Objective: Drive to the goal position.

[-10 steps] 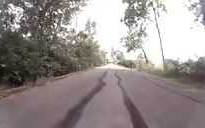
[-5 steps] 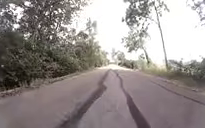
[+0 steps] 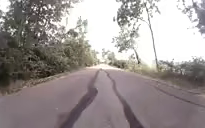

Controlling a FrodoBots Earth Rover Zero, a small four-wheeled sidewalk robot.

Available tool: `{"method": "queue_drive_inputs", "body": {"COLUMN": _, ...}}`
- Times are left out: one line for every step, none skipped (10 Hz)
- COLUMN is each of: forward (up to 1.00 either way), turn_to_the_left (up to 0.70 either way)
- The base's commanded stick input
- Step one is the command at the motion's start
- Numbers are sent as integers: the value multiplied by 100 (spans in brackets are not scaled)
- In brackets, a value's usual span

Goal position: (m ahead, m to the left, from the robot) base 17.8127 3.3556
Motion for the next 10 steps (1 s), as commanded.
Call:
{"method": "queue_drive_inputs", "body": {"forward": 70, "turn_to_the_left": 0}}
{"method": "queue_drive_inputs", "body": {"forward": 70, "turn_to_the_left": 0}}
{"method": "queue_drive_inputs", "body": {"forward": 70, "turn_to_the_left": 0}}
{"method": "queue_drive_inputs", "body": {"forward": 70, "turn_to_the_left": 0}}
{"method": "queue_drive_inputs", "body": {"forward": 70, "turn_to_the_left": 0}}
{"method": "queue_drive_inputs", "body": {"forward": 70, "turn_to_the_left": 0}}
{"method": "queue_drive_inputs", "body": {"forward": 70, "turn_to_the_left": 0}}
{"method": "queue_drive_inputs", "body": {"forward": 70, "turn_to_the_left": 0}}
{"method": "queue_drive_inputs", "body": {"forward": 70, "turn_to_the_left": 0}}
{"method": "queue_drive_inputs", "body": {"forward": 70, "turn_to_the_left": 0}}
